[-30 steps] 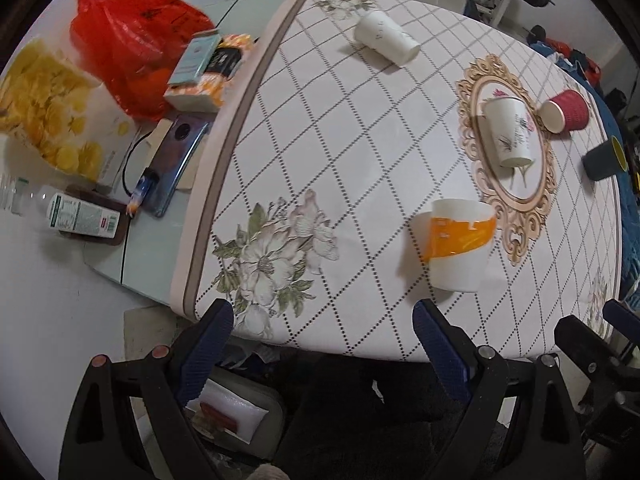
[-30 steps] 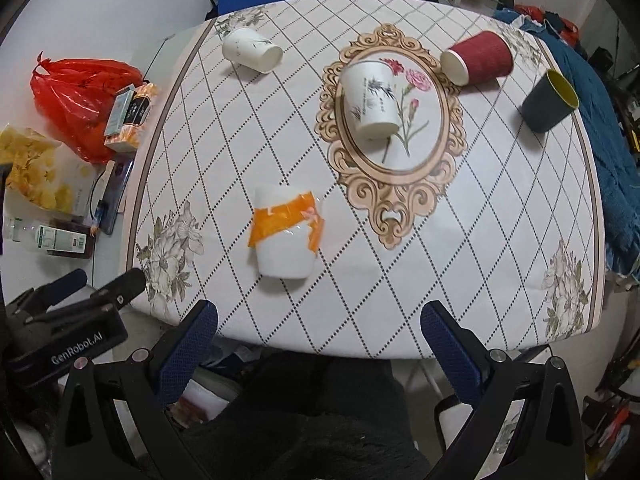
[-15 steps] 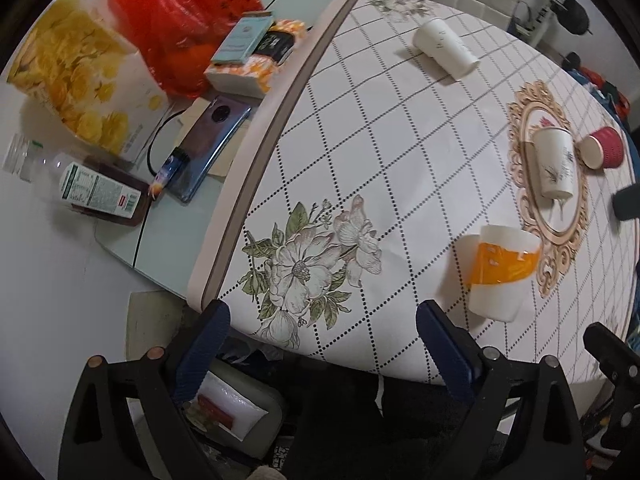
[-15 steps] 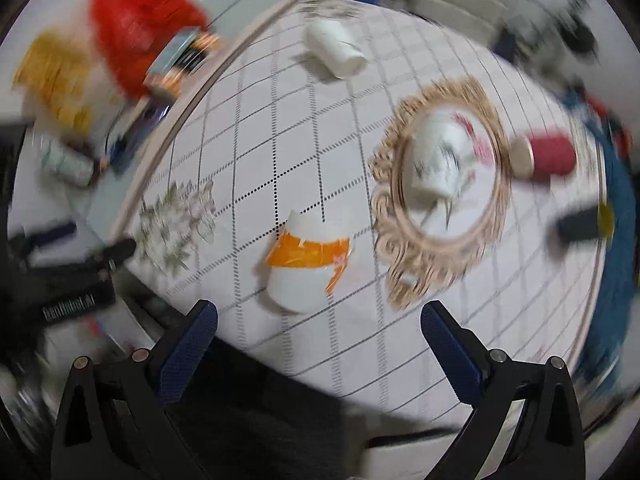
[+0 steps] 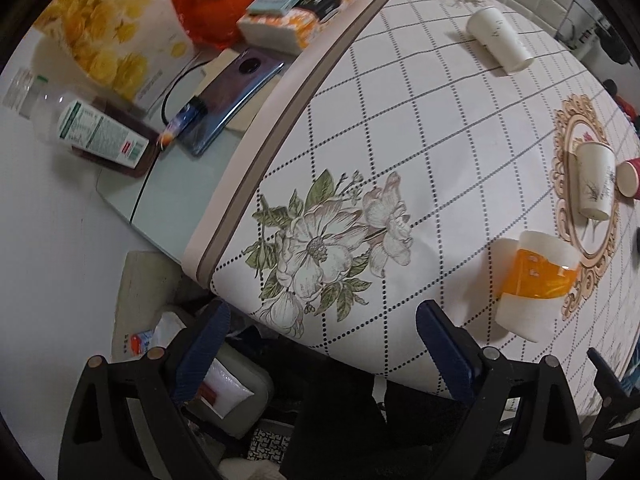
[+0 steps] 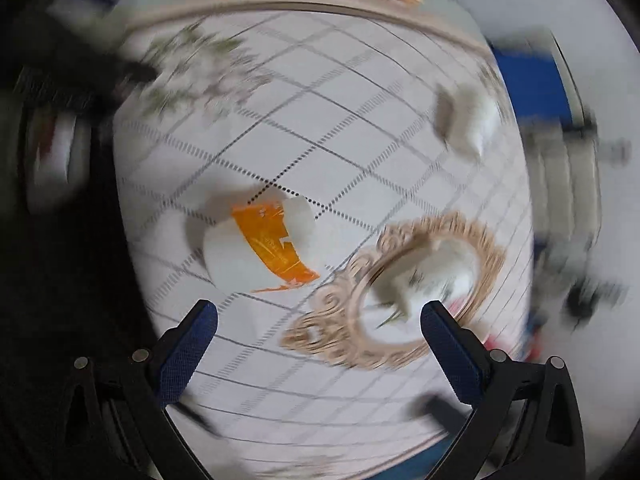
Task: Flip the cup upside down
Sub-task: 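Reach the right gripper to the orange-banded cup and close on it, then lift the cup with the right gripper and rotate it so its rim faces down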
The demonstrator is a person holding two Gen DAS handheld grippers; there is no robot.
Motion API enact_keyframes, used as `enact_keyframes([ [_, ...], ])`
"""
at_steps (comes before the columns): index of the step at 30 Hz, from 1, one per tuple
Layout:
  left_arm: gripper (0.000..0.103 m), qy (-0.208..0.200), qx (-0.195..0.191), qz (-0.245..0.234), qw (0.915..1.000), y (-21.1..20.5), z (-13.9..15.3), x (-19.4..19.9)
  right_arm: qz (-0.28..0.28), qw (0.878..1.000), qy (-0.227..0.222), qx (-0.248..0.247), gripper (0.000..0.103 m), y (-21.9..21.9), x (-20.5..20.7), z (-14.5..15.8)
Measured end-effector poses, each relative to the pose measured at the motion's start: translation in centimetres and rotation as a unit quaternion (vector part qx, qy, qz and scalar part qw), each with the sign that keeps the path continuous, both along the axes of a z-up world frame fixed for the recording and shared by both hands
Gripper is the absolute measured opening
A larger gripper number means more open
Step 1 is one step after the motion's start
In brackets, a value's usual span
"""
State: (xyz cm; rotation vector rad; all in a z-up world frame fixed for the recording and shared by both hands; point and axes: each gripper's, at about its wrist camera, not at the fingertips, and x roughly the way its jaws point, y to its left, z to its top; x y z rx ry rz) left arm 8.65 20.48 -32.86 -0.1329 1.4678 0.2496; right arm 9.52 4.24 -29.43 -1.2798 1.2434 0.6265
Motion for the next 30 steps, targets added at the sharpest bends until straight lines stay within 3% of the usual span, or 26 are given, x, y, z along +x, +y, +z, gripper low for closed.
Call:
enact_keyframes([
  [2,0.095,0.005,0.002,0.008,1.0000,0.2,-0.6,-0.1,0.104,0.994,-0.017,-0.029,0.103,0.4,-1.6,-0.9],
  [3,0.095,0.009,0.002,0.012,0.9999,0.4,-0.9,-0.1,0.166,0.985,-0.027,-0.048,0.103,0.5,-2.5,-1.6],
  [7,0.095,0.015,0.002,0.025,0.9996,0.7,-1.8,-0.2,0.342,0.932,-0.045,-0.112,0.103,0.0,-4.8,-3.9],
  [10,0.095,0.020,0.001,0.037,0.9991,1.0,-2.4,-0.3,0.453,0.876,-0.046,-0.162,0.103,-1.0,-5.9,-5.8],
  [13,0.096,0.023,-0.001,0.048,0.9986,1.2,-3.0,-0.4,0.550,0.809,-0.047,-0.203,0.103,-2.4,-6.8,-7.5],
  [17,0.096,0.029,-0.002,0.061,0.9977,1.6,-3.6,-0.4,0.644,0.725,-0.047,-0.238,0.103,-4.1,-7.3,-9.3],
  [24,0.096,0.035,-0.003,0.071,0.9969,1.7,-4.6,-0.2,0.743,0.614,-0.042,-0.263,0.103,-6.8,-8.0,-11.6],
  [27,0.096,0.038,-0.002,0.070,0.9968,1.5,-4.9,-0.1,0.762,0.589,-0.035,-0.267,0.103,-7.5,-7.9,-12.2],
  [30,0.096,0.042,-0.003,0.069,0.9968,1.3,-5.3,0.2,0.774,0.574,-0.028,-0.267,0.097,-8.0,-8.3,-12.7],
])
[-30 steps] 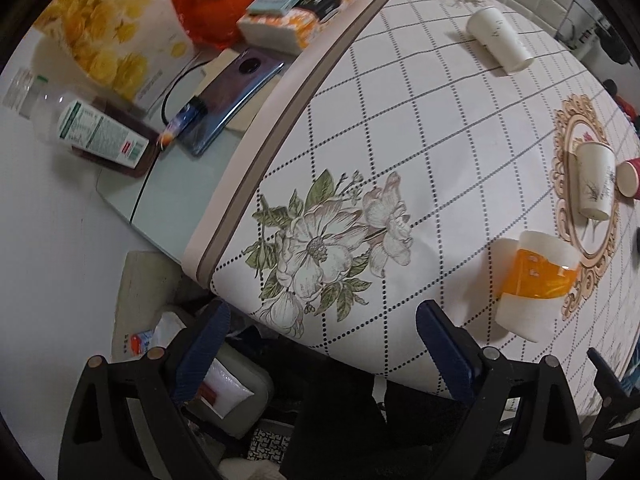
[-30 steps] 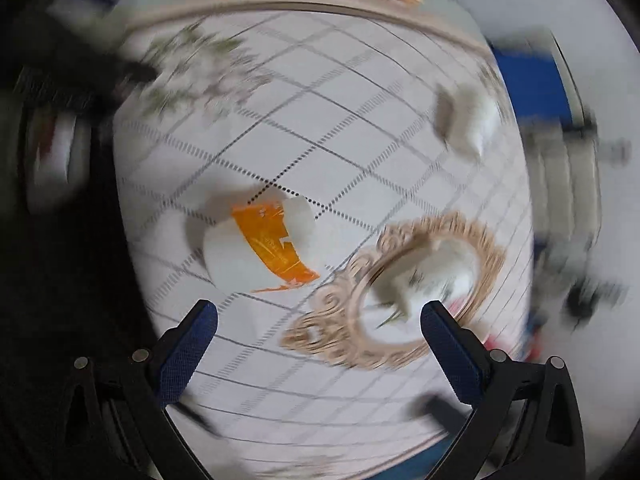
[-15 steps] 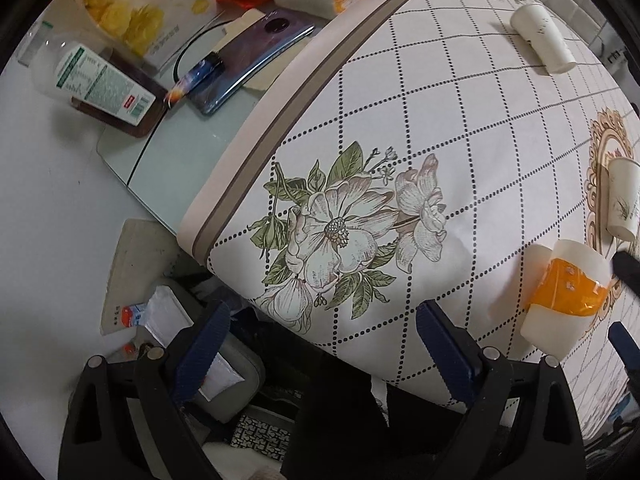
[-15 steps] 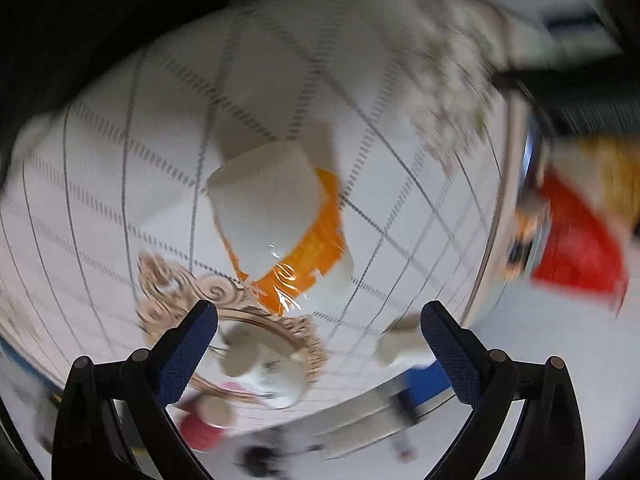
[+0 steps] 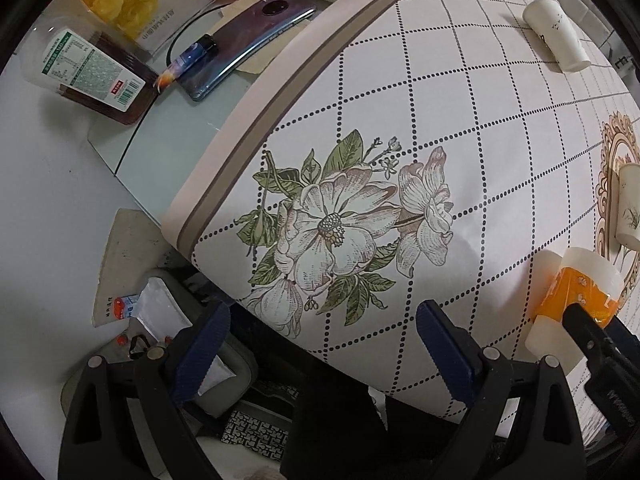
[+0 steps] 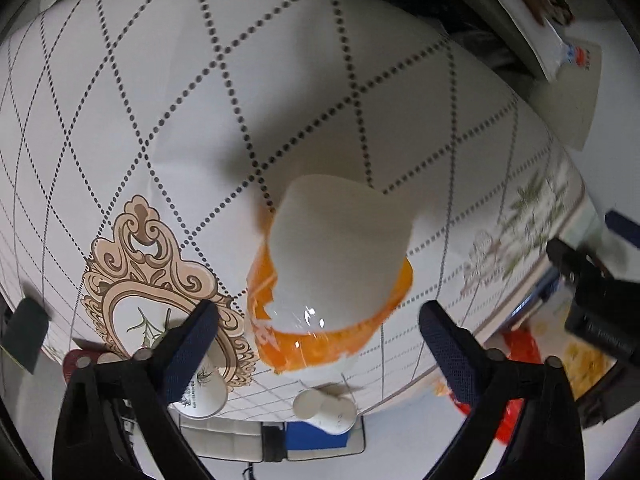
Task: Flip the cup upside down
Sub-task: 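Lift the cup with the right gripper and rotate it so its rim faces down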
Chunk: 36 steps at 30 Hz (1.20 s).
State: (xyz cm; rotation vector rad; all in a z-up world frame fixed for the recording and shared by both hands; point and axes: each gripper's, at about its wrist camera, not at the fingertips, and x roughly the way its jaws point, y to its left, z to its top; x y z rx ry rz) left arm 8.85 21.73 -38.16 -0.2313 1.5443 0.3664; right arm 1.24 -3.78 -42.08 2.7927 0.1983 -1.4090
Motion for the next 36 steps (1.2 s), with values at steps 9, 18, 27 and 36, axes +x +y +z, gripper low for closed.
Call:
enact_keyframes([
  [9,0.096,0.006,-0.001,-0.005,1.0000,-0.4,-0.5,0.3,0.022,1.000,0.007,-0.003,0.090,-0.1,0.3,-1.4],
  [18,0.096,0.010,0.001,-0.009,0.9999,-0.6,-0.8,0.6,0.014,1.000,0.012,0.007,0.081,1.2,1.2,-2.6],
  [27,0.096,0.011,0.002,-0.017,0.9998,-0.9,-0.7,0.9,-0.012,0.999,0.023,0.024,0.078,2.3,1.2,-3.0],
  [36,0.096,0.015,0.007,-0.034,0.9993,-1.6,-0.4,1.2,-0.071,0.996,0.020,0.053,0.078,3.6,0.8,-3.2],
])
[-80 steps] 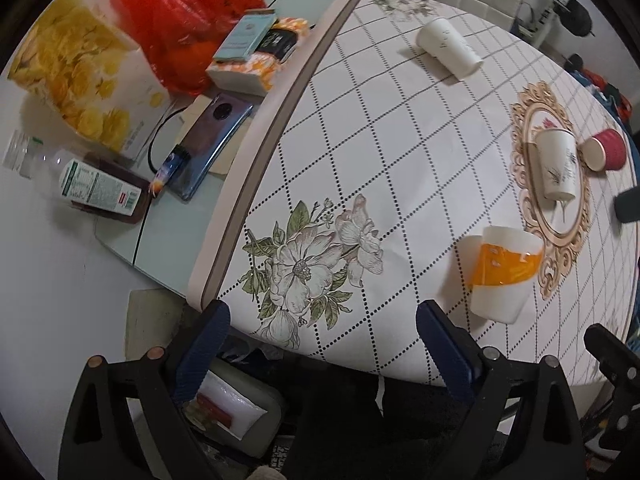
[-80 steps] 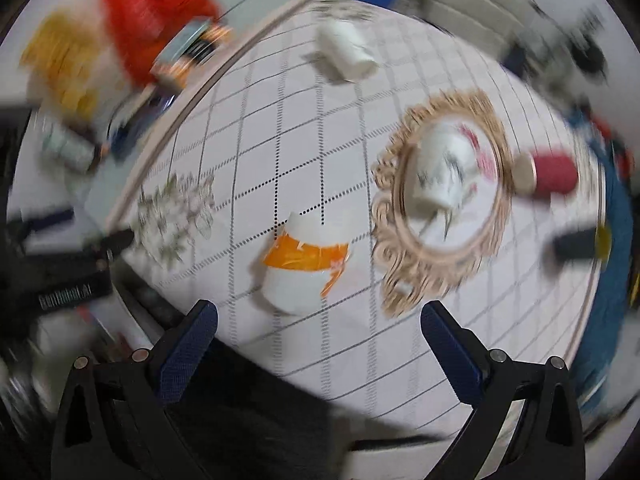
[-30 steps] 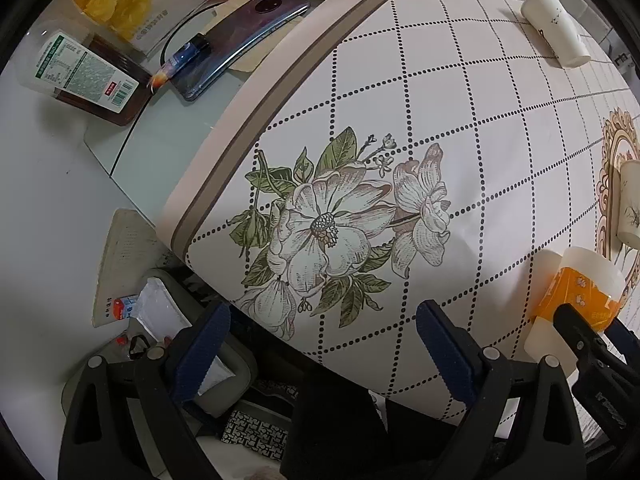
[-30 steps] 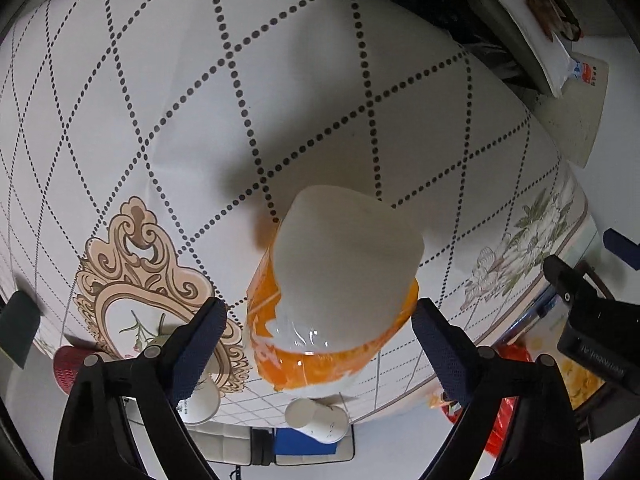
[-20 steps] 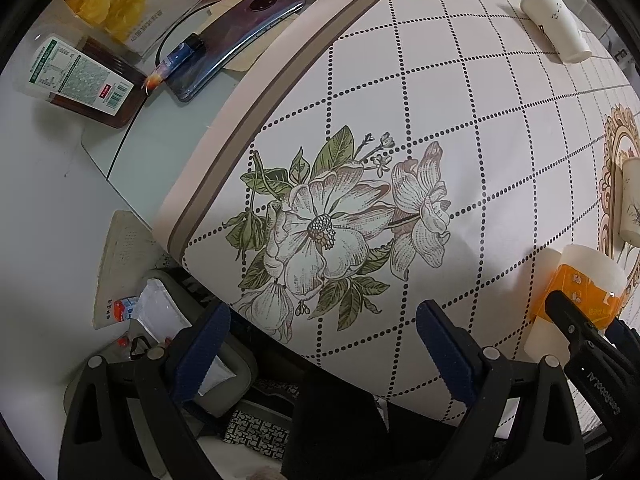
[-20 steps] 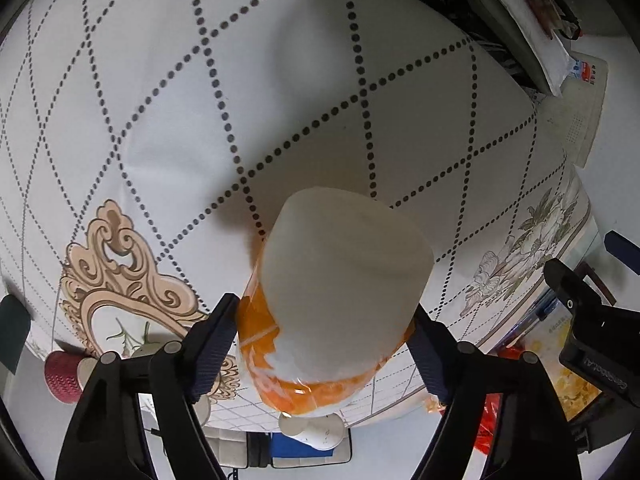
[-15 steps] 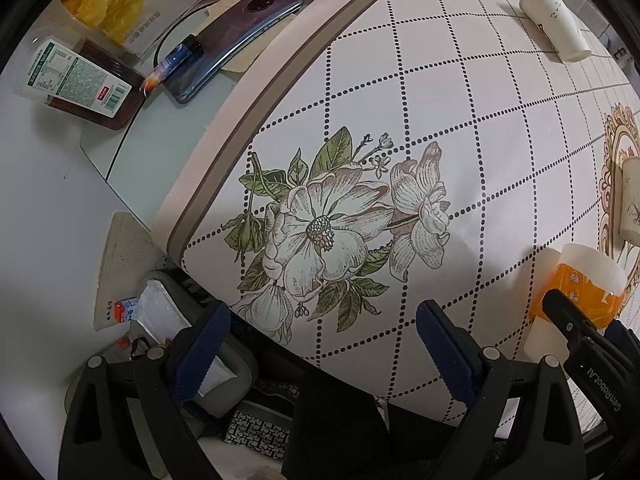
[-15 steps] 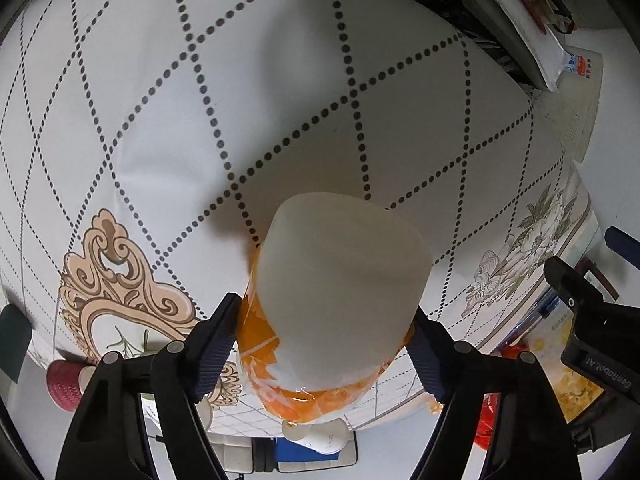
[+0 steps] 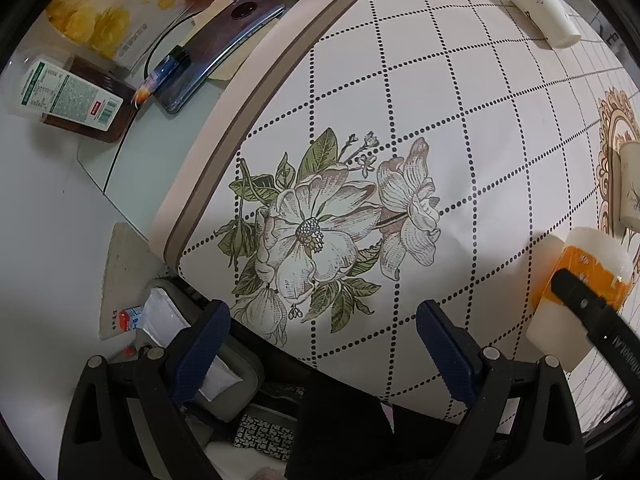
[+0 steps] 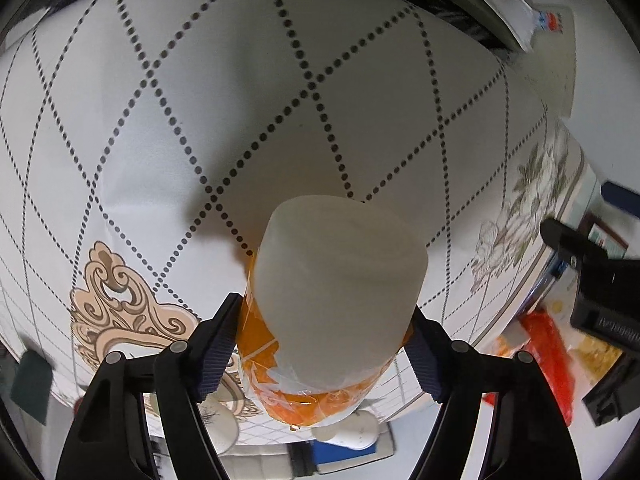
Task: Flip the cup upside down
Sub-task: 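Lift the cup with the right gripper and rotate it so its rim faces down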
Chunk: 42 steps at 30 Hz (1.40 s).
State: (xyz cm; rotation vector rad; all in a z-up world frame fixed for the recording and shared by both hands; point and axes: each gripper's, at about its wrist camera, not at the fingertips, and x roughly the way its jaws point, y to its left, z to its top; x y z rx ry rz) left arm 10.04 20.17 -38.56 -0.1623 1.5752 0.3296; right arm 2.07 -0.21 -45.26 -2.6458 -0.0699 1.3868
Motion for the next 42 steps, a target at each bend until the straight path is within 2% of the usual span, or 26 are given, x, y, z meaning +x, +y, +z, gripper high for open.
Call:
enact_keyframes([
  [6,0.095,-0.003,0.005,-0.013,0.9999,-0.3,0.5,0.4,-0.083,0.996,0.000,0.018,0.078,1.5,0.7,0.6],
  [10,0.095,-0.007,0.008,-0.023,0.9997,-0.9,1.1,0.9,-0.176,0.984,0.000,0.032,0.078,2.8,1.5,1.0],
  [13,0.095,-0.010,0.011,-0.032,0.9994,-1.4,1.5,1.4,-0.257,0.966,0.006,0.033,0.078,3.7,2.4,1.5],
  [17,0.095,-0.015,0.014,-0.044,0.9988,-2.0,2.0,1.5,-0.382,0.923,0.019,0.027,0.078,4.9,3.7,2.1],
  [20,0.095,-0.021,0.017,-0.052,0.9983,-2.5,2.3,1.9,-0.476,0.879,0.023,0.022,0.078,5.0,5.3,2.2],
  [22,0.095,-0.024,0.018,-0.060,0.9977,-3.0,2.6,2.1,-0.553,0.833,0.030,0.018,0.078,5.1,6.5,2.3],
  [25,0.095,-0.027,0.018,-0.072,0.9969,-3.5,2.9,2.4,-0.633,0.774,0.032,0.014,0.078,4.9,8.1,2.3],
  [26,0.095,-0.029,0.018,-0.076,0.9965,-3.7,2.9,2.4,-0.665,0.746,0.034,0.013,0.078,4.7,8.9,2.4],
  [27,0.095,-0.032,0.017,-0.079,0.9962,-3.9,2.9,2.4,-0.683,0.729,0.036,0.012,0.078,4.5,9.2,2.4],
  [28,0.095,-0.033,0.018,-0.083,0.9958,-4.1,3.0,2.5,-0.708,0.705,0.039,0.011,0.078,4.3,9.7,2.5],
  [33,0.095,-0.050,0.002,-0.103,0.9934,-5.4,3.2,2.7,-0.777,0.627,0.047,0.021,0.078,2.9,11.1,2.9],
  [35,0.095,-0.051,0.003,-0.111,0.9926,-5.9,3.4,2.8,-0.797,0.602,0.051,0.024,0.078,1.9,11.8,3.1],
  [40,0.095,-0.050,0.005,-0.126,0.9907,-7.1,3.5,3.1,-0.852,0.519,0.068,0.022,0.078,-1.3,11.4,3.0],
  [42,0.095,-0.047,0.011,-0.132,0.9900,-7.4,3.3,3.1,-0.874,0.479,0.076,0.017,0.078,-2.3,11.6,2.9],
])
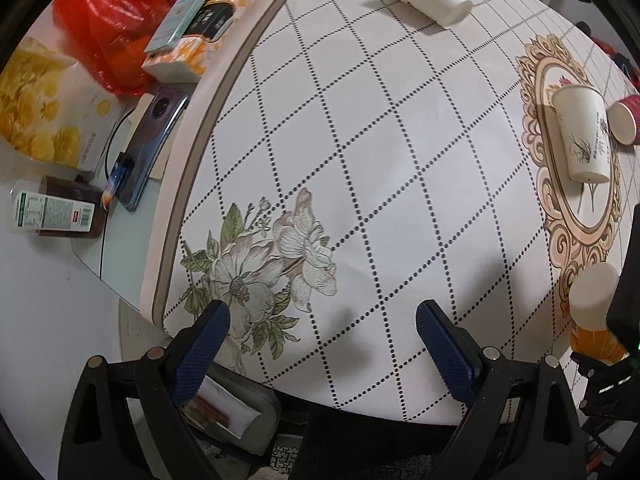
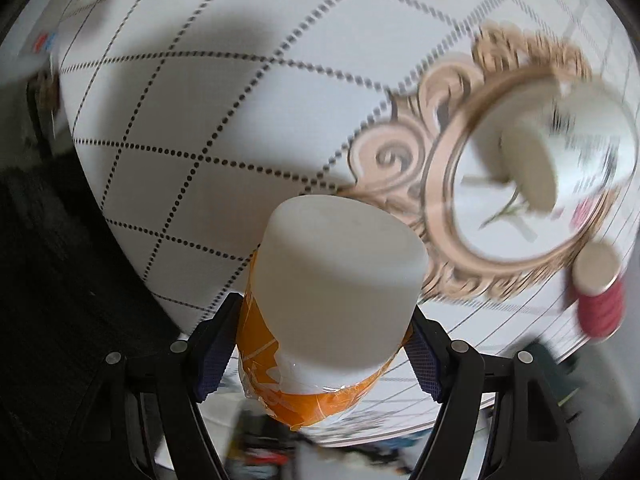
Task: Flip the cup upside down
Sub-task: 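Lift the cup with the right gripper and rotate it so its rim faces down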
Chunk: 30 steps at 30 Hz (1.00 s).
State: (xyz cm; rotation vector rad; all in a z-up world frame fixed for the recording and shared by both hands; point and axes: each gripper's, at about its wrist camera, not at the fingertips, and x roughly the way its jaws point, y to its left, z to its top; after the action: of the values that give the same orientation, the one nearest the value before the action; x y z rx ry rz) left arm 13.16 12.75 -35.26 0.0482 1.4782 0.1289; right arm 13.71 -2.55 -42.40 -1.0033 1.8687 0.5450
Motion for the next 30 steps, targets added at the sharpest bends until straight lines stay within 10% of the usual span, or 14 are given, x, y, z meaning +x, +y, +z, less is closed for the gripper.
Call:
enact_keyframes([
  [10,0.095,0.012,0.007,-0.016,0.9998,-0.9,-0.4,-0.2,-0.141,0.990,0.024,0.007,0.079,-4.2,2.5,-1.5],
  [30,0.095,0.020,0.019,-0.036,0.9990,-1.7,-0.5,-0.8,-0.206,0.975,-0.063,0.056,0.081,-5.1,5.5,1.6],
])
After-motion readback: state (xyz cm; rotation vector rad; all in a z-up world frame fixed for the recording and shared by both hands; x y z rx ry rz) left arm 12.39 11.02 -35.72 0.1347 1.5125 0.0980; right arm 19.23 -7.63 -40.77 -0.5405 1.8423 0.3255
